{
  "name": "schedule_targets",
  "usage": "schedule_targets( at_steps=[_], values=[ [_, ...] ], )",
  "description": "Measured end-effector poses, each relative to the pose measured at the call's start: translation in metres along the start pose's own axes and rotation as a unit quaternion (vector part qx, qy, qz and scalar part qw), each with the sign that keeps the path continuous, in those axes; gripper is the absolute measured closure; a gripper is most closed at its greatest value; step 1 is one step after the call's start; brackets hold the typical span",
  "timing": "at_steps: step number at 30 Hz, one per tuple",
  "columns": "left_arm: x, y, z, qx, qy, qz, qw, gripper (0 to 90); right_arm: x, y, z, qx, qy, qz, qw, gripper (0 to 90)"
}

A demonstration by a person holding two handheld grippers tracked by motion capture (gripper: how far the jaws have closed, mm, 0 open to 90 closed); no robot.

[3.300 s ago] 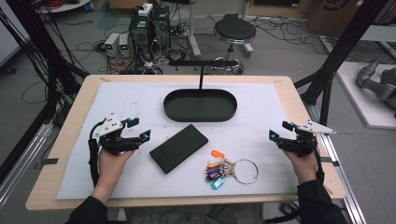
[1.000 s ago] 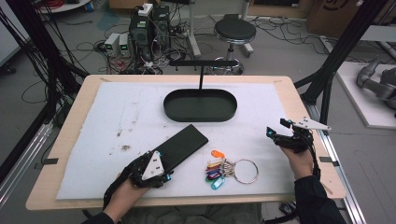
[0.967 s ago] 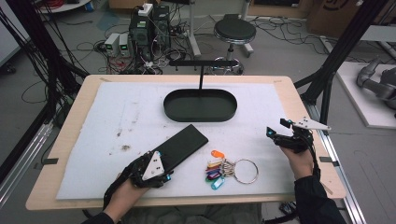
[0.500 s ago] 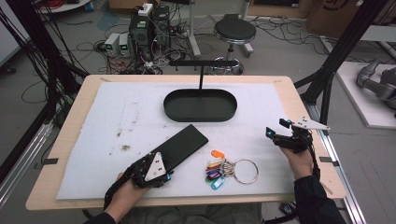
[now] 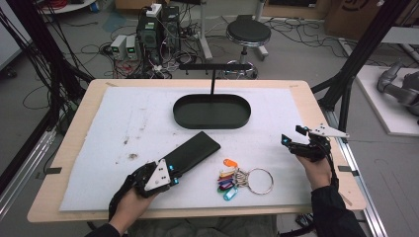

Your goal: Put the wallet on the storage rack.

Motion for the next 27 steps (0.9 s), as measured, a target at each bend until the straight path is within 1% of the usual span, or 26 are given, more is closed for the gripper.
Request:
schedule_targets(
  at_steps=[2, 6, 7, 8, 9, 12, 14, 15, 17, 20, 21, 23, 24, 26, 27],
  values=[
    [0.004, -0.005, -0.001, -0.021, -0.02, 0.007, 0.9996, 77.8, 0.0, 0.0, 0.0, 0.0, 0.0, 0.0, 1.0, 25.1],
    [0.008, -0.012, -0.003, -0.051, -0.037, 0.012, 0.9979, 78.6, 0.0, 0.0, 0.0, 0.001, -0.001, 0.0, 1.0, 25.1],
    [0.009, -0.014, -0.004, -0.064, -0.04, 0.014, 0.9971, 79.0, 0.0, 0.0, 0.0, 0.0, -0.001, 0.0, 1.0, 25.1],
    [0.01, -0.02, -0.007, -0.089, -0.051, 0.02, 0.9946, 79.1, 0.0, 0.0, 0.0, -0.001, 0.0, 0.0, 1.0, 25.1],
    [0.01, -0.02, -0.007, -0.089, -0.051, 0.02, 0.9946, 79.3, 0.0, 0.0, 0.0, -0.001, 0.0, 0.0, 1.0, 25.1],
    [0.012, -0.028, -0.01, -0.123, -0.063, 0.026, 0.99, 79.4, 0.0, 0.0, 0.0, -0.001, 0.0, -0.001, 1.0, 25.1],
    [0.014, -0.033, -0.011, -0.147, -0.078, 0.033, 0.9856, 79.5, 0.001, 0.0, -0.001, -0.004, 0.001, -0.003, 1.0, 25.1],
    [0.016, -0.036, -0.011, -0.154, -0.084, 0.033, 0.9839, 79.5, 0.002, -0.001, -0.002, -0.01, 0.0, -0.008, 0.9999, 26.0],
    [0.019, -0.039, -0.01, -0.169, -0.101, 0.037, 0.9798, 79.5, 0.003, -0.001, -0.003, -0.012, 0.0, -0.01, 0.9999, 26.1],
    [0.026, -0.042, -0.006, -0.189, -0.13, 0.043, 0.9724, 79.5, 0.006, 0.0, -0.005, -0.016, 0.003, -0.016, 0.9997, 26.1],
    [0.028, -0.043, -0.005, -0.194, -0.14, 0.044, 0.9701, 79.5, 0.01, 0.001, -0.008, -0.021, 0.002, -0.024, 0.9995, 26.1],
    [0.033, -0.045, -0.001, -0.199, -0.154, 0.04, 0.9669, 79.5, 0.013, 0.001, -0.009, -0.023, 0.001, -0.027, 0.9994, 26.1],
    [0.035, -0.045, 0.0, -0.2, -0.158, 0.038, 0.9663, 79.5, 0.015, 0.002, -0.011, -0.026, -0.001, -0.03, 0.9992, 26.1],
    [0.037, -0.046, 0.003, -0.202, -0.168, 0.035, 0.9643, 79.5, 0.022, 0.004, -0.015, -0.029, -0.008, -0.036, 0.9989, 26.2],
    [0.039, -0.046, 0.005, -0.201, -0.173, 0.032, 0.9636, 79.5, 0.025, 0.006, -0.017, -0.027, -0.013, -0.038, 0.9988, 26.2]
  ],
)
Point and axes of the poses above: each handheld gripper's, and its own axes: y roughly forward along the jaws, z roughly out of its underside, x roughly to its left, the point moved 6 cm from there along y, roughly forward along the jaws, and after that the axes turned 13 degrees about x, right-handed, at the moved point
